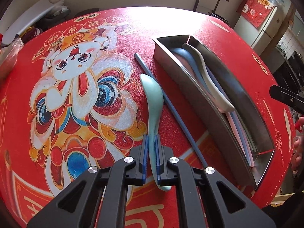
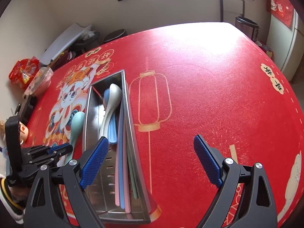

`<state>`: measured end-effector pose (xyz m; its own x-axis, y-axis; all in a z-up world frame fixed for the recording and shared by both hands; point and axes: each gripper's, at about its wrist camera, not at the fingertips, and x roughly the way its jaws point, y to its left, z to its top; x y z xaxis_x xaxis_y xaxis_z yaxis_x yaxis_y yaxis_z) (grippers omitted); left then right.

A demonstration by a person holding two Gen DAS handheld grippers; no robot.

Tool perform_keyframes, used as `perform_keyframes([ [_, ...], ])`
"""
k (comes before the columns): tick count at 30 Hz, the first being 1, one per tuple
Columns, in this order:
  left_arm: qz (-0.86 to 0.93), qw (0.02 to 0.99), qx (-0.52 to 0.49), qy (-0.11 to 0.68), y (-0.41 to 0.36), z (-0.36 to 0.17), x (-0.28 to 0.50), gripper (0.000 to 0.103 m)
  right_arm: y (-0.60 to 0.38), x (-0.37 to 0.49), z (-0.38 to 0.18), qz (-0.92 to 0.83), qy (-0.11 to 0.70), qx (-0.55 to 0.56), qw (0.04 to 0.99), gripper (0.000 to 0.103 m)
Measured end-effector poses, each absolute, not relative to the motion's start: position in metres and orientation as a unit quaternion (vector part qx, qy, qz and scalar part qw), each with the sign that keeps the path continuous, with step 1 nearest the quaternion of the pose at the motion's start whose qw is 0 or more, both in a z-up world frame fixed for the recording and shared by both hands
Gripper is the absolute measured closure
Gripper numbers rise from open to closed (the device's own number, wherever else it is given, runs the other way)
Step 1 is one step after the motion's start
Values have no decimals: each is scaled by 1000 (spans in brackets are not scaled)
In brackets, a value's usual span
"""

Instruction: Organize utensils

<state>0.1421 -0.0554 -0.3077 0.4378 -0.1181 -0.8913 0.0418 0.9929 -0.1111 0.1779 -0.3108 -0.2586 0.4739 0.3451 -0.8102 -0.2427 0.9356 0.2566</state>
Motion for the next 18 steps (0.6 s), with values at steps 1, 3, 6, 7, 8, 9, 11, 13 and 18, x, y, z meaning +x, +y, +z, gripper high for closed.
perform_keyframes([
  [1,-46,848,-35,528,-55,-308,142,96,-311,178,-258,172,483,53,857,15],
  [3,-44,849,-37,526,-55,-308,141,96,-310,177,-258,172,483,51,857,15],
  [6,-39,850,-44,523,-54,-309,139,96,-309,176,-258,169,481,46,859,15],
  [7,-37,851,-47,522,-53,-309,139,96,-309,175,-258,168,481,46,859,15],
  [8,-34,851,-52,522,-52,-309,138,96,-309,175,-257,167,480,45,860,15],
  [9,-33,850,-56,522,-51,-310,137,96,-309,174,-257,167,480,45,860,15],
  [11,-32,850,-61,523,-49,-310,137,96,-309,173,-256,167,479,45,861,15],
  [13,-33,849,-64,523,-48,-310,136,96,-308,172,-255,168,478,44,861,15],
  [18,-32,848,-66,525,-45,-311,131,97,-303,169,-252,167,478,34,862,15],
])
